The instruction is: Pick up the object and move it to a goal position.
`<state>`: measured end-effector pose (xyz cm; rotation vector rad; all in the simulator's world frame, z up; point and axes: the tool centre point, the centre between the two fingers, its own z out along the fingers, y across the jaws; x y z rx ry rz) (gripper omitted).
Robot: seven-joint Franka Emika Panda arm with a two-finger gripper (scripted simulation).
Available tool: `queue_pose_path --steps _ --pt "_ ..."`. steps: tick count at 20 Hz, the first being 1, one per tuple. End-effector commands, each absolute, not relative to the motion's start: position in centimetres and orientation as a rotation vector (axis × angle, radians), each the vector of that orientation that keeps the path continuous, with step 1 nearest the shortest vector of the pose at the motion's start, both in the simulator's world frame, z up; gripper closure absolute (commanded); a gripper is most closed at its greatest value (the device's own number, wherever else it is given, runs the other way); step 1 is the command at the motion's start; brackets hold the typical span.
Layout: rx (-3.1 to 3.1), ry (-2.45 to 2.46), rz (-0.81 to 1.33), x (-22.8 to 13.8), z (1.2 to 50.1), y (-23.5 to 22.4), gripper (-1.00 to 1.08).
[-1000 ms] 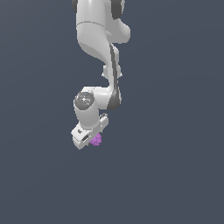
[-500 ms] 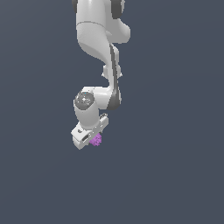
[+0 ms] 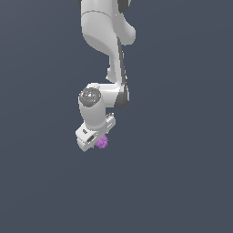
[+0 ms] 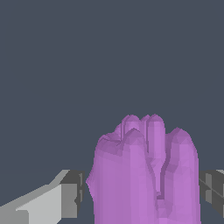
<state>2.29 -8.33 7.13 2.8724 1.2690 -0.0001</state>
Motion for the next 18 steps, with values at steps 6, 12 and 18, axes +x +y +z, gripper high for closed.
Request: queue_pose_path --steps 6,12,18 --pt "2.871 1.271 0.000 1.3 13.0 -5.8 1.08" --pt "2.871 1.272 -0.001 0.7 17.4 -4.0 1.08" --pt "2.872 1.272 0.000 0.5 19.8 -3.1 1.08"
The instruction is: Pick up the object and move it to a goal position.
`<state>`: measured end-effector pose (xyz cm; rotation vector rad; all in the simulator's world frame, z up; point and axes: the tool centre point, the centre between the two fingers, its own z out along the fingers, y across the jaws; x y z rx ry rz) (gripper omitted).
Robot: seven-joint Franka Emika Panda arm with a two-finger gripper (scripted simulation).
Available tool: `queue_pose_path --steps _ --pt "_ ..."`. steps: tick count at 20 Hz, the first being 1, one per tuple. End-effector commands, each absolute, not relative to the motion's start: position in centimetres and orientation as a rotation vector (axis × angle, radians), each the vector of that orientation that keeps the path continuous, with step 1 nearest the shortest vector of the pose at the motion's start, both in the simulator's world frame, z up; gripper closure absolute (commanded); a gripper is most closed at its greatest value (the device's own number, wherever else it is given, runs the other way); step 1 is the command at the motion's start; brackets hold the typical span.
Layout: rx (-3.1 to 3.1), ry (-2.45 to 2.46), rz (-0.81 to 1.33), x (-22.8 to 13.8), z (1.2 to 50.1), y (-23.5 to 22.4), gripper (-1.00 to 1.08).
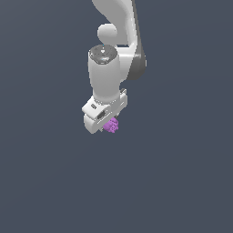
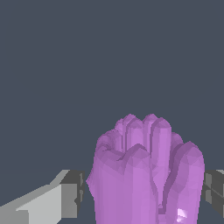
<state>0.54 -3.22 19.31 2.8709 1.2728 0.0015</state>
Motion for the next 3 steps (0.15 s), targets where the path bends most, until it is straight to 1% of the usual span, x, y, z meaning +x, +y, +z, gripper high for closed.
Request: queue_pose_path --steps 1,3 --pt "2.872 1.272 0.000 0.45 19.93 -2.98 1.08" --pt "2.872 1.272 0.000 0.45 20.06 -2.93 1.08"
